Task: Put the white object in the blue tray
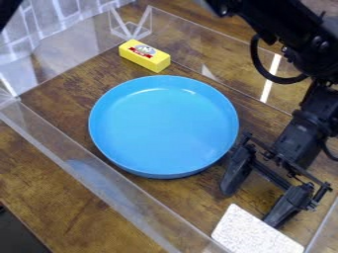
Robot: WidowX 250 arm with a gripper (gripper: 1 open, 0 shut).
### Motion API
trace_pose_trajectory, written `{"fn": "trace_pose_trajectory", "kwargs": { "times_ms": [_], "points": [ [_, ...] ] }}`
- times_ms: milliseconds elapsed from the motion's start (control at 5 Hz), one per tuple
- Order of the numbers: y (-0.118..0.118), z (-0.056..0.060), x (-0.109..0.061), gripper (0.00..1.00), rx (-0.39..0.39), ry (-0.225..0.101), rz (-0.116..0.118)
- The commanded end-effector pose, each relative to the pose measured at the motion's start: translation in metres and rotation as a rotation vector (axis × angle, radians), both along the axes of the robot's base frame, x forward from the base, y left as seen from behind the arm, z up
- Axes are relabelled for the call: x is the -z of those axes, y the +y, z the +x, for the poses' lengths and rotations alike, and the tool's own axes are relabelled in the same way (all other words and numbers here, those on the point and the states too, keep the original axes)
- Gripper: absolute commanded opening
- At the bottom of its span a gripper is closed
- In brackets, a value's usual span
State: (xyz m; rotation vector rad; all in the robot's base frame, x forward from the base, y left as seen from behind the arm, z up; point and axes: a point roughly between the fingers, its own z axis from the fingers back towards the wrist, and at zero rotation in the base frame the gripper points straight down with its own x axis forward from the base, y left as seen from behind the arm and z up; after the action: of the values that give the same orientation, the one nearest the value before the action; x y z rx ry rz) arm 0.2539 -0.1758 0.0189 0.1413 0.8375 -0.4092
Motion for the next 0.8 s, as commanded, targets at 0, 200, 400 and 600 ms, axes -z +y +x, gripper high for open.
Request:
{"fn": "trace_pose_trajectory", "kwargs": {
  "times_ms": [0,200,400,600],
  "points": [
    [-0.0048,-0.0073,-0.0076,1.0,0.048,0.037,-0.015],
    [-0.005,-0.007,-0.0071,1.0,0.05,0.047,-0.016],
    [-0.005,-0.0066,-0.0068,1.0,0.052,0.056,-0.019],
    [-0.0047,-0.006,-0.0067,1.0,0.053,0.066,-0.022]
  ]
}}
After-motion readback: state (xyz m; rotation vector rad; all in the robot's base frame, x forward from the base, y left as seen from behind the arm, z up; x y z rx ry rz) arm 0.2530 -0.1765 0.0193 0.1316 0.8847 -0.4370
